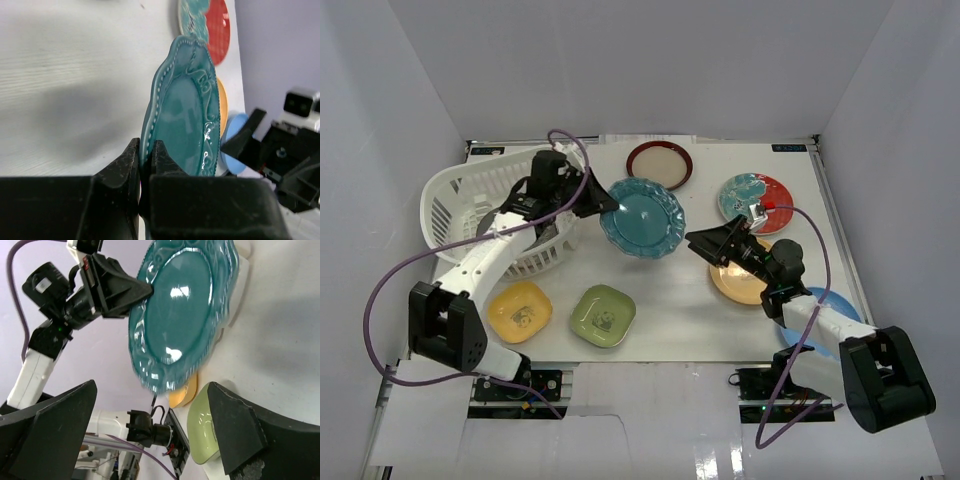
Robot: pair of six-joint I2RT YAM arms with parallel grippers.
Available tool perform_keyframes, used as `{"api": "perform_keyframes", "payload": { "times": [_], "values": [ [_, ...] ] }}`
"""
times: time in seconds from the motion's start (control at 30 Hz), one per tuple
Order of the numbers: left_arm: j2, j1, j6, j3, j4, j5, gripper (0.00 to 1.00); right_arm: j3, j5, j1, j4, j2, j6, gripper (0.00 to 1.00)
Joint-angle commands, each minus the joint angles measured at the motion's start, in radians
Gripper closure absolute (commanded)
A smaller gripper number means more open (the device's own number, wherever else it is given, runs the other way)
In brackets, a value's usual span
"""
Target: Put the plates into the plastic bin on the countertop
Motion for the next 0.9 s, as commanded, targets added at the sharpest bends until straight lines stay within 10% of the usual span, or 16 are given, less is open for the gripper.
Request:
{"api": "perform_keyframes", "payload": {
  "times": [0.0, 0.27, 0.43, 0.87],
  "values": [
    [-0.151, 0.159, -0.063, 0.075, 0.061, -0.064, 1.0, 0.044, -0.038, -0.001, -0.077, -0.082, -0.099, 0.03],
    [-0.331, 0.428, -0.021, 0.095, -0.06, -0.311, 1.0, 0.075, -0.031, 0.0, -0.366, -0.185, -0.33, 0.06],
    [-0.371, 0.457, 0.056, 0.073, -0.098, -0.57, 1.0, 0.095, -0.051, 0.0, -0.429, -0.179, -0.389, 0.05],
    [-0.331, 0.466, 0.119, -0.157, -0.025, -0.667, 1.0, 0.17, -0.032, -0.001, -0.495, -0.053, -0.46, 0.0]
  ]
}}
